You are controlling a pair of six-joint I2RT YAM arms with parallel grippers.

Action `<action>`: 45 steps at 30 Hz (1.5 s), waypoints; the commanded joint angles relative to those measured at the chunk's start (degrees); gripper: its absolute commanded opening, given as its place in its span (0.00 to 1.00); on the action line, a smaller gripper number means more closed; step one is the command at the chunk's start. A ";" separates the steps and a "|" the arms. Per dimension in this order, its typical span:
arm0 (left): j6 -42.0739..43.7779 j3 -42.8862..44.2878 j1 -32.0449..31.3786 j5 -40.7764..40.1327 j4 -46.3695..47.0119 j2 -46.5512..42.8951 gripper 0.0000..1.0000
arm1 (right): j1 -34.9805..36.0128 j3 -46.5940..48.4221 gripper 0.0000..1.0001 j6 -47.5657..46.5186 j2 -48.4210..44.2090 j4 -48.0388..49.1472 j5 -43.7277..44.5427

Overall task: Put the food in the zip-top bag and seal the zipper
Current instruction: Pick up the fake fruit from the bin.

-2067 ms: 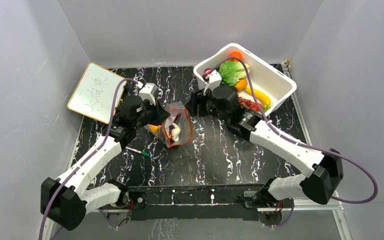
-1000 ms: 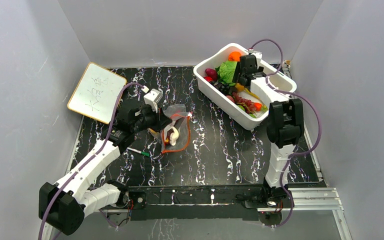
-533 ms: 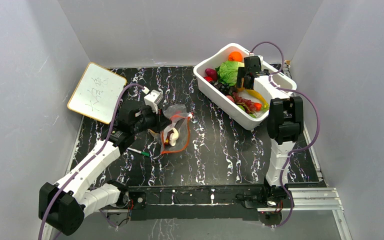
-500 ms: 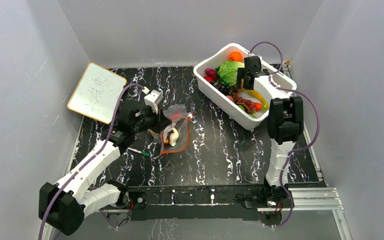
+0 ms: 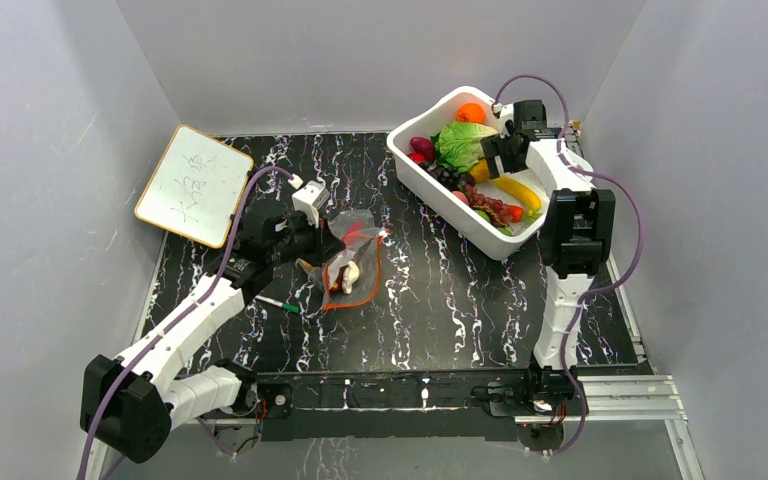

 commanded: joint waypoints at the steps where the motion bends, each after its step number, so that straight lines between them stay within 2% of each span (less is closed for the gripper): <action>1: 0.51 0.67 -0.28 -0.15 0.65 0.17 0.00 | -1.31 6.34 0.80 -6.76 4.09 -5.28 -3.94; 9: 0.72 0.73 -0.34 -0.36 0.54 0.74 0.00 | -2.24 8.70 0.70 -9.13 8.81 -5.07 -8.69; 13: 0.77 0.77 -0.36 -0.49 0.53 0.89 0.00 | -2.23 9.53 0.66 -9.56 10.65 -5.73 -8.22; 15: 0.82 0.83 -0.31 -0.53 0.42 0.89 0.00 | -2.25 9.47 0.60 -9.75 10.86 -5.75 -7.68; 19: 0.82 0.78 -0.28 -0.77 0.44 0.56 0.00 | -2.25 9.08 0.39 -9.60 10.27 -4.73 -8.05; 24: 0.44 0.71 -0.33 -0.66 0.81 0.28 0.00 | -2.24 6.82 0.26 -8.22 6.67 -2.44 -10.08; 35: -2.80 0.71 -0.33 -3.30 2.22 -1.19 0.00 | -1.52 -2.48 0.17 -2.04 -3.65 1.97 -12.62; 45: -5.07 4.03 -0.33 -9.13 -1.30 -0.61 0.00 | -0.06 -5.73 0.15 3.34 -10.69 1.38 -9.27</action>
